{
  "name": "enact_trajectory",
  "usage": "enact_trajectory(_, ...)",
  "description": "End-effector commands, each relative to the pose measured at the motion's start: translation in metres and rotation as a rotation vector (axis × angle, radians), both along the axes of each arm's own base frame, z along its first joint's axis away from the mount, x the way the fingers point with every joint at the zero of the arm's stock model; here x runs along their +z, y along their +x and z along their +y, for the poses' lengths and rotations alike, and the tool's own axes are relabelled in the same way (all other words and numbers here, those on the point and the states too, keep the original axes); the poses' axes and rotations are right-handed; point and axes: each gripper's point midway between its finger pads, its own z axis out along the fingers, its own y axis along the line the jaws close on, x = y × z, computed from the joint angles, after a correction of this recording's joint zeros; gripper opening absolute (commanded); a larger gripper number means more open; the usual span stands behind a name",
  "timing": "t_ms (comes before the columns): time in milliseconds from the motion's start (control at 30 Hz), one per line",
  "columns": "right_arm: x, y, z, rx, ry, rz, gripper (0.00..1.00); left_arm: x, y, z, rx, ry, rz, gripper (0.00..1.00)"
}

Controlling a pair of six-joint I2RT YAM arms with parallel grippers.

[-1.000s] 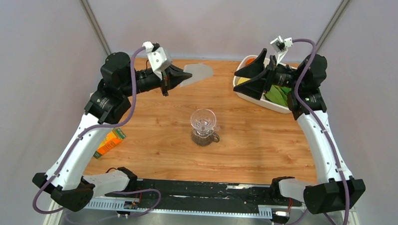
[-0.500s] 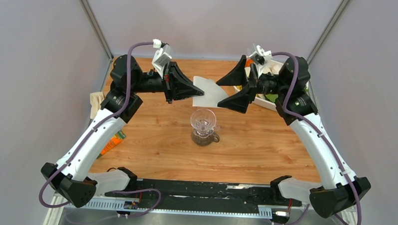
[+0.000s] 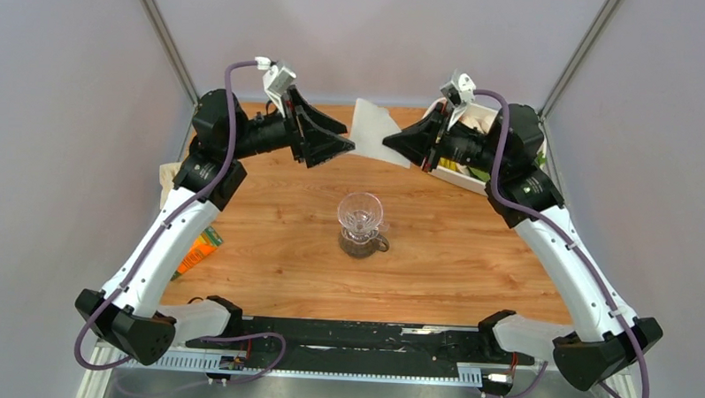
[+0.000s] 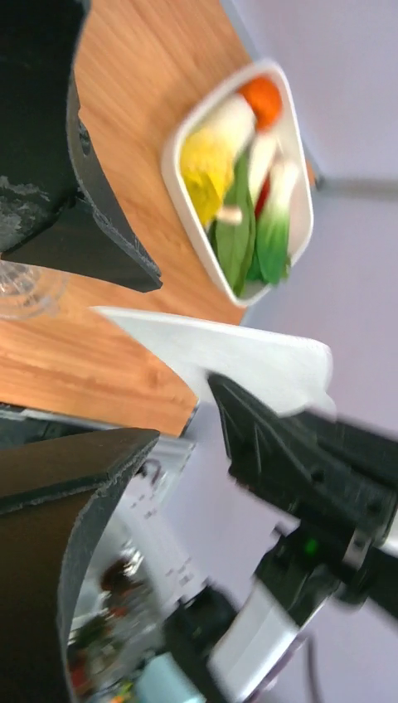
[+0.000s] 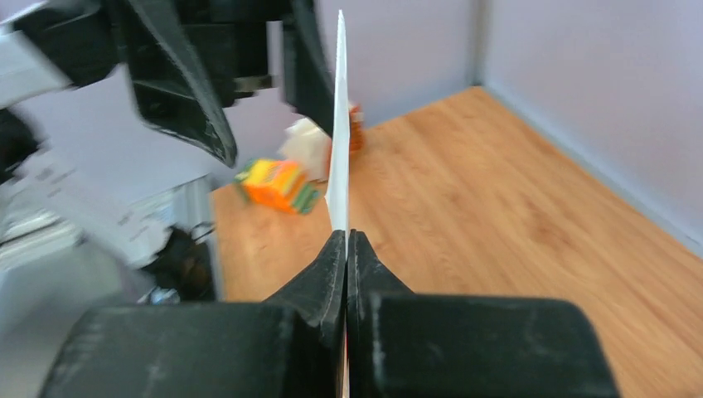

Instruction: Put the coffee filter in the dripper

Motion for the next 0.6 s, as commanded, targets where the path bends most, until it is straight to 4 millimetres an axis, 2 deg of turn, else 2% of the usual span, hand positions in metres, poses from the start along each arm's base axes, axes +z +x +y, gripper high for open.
enact_trajectory(0, 0.005, 0.071, -0.058, -0.596, 0.024, -0.016, 0.0, 0.018, 0.053, 0.045, 0.375, -0.056, 0.077, 0.73)
enact_trajectory(33, 0.003, 0.083, -0.07, -0.708, 0.02, -0.018, 0.0, 0.019, 0.056, 0.047, 0.396, -0.065, 0.078, 0.73)
enact_trajectory(100, -0.004, 0.096, -0.082, -0.836, 0.006, -0.005, 0.0, 0.026, 0.057, 0.048, 0.406, -0.102, 0.077, 0.73)
enact_trajectory(167, -0.01, 0.102, -0.08, -0.904, -0.012, 0.002, 0.0, 0.031, 0.055, 0.037, 0.385, -0.13, 0.119, 0.73)
enact_trajectory(400, -0.016, 0.094, -0.036, -0.89, -0.068, -0.062, 0.0, 0.045, 0.071, 0.002, 0.436, -0.124, 0.131, 0.74)
enact_trajectory(567, -0.019, 0.093, -0.018, -0.891, -0.116, -0.141, 0.0, 0.04, 0.077, -0.018, 0.457, -0.104, 0.167, 0.74)
